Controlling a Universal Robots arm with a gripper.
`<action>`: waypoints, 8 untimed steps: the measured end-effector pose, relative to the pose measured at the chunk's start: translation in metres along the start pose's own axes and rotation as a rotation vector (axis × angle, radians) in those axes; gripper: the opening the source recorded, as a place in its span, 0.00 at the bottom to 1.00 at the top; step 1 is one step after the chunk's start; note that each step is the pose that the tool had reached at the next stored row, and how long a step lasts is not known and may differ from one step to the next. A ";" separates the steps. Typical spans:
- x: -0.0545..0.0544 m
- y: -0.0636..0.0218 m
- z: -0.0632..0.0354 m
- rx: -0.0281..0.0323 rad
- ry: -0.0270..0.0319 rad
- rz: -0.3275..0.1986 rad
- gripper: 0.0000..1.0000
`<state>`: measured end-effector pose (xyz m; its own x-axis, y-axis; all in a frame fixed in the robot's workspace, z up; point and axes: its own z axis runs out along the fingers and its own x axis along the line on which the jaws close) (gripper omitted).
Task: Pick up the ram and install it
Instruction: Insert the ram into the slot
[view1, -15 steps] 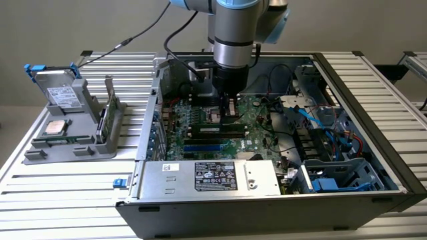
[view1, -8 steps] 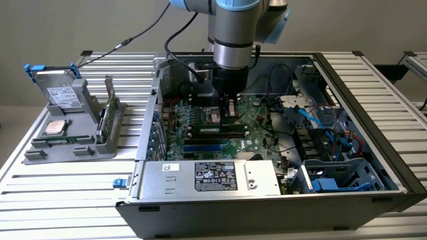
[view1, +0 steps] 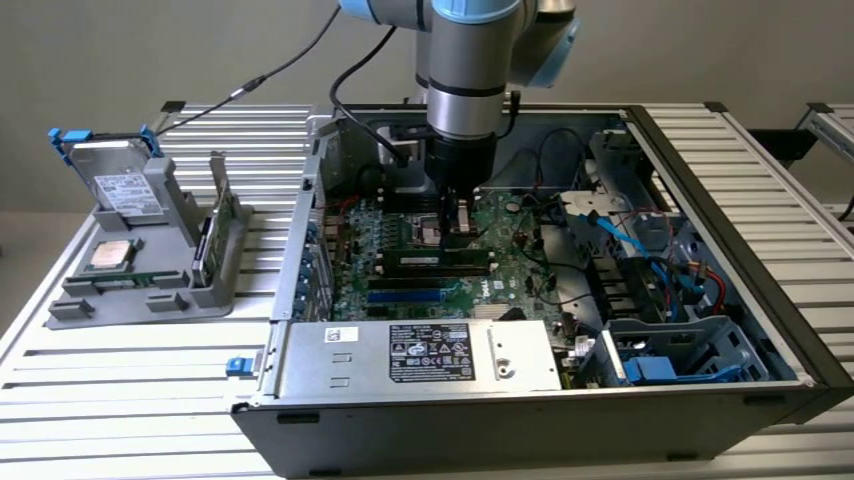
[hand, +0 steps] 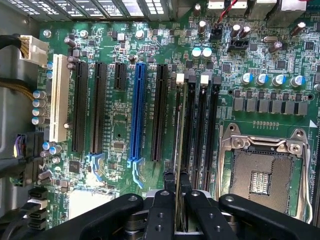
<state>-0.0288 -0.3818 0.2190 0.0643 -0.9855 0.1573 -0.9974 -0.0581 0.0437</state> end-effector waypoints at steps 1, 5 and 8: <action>0.000 0.0000 0.0000 0.0000 0.0001 0.000 0.14; 0.000 -0.0003 0.0000 -0.0004 0.0000 0.000 0.14; 0.000 -0.0004 0.0000 -0.0018 0.0000 -0.001 0.14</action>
<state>-0.0284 -0.3816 0.2190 0.0649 -0.9854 0.1572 -0.9973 -0.0584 0.0456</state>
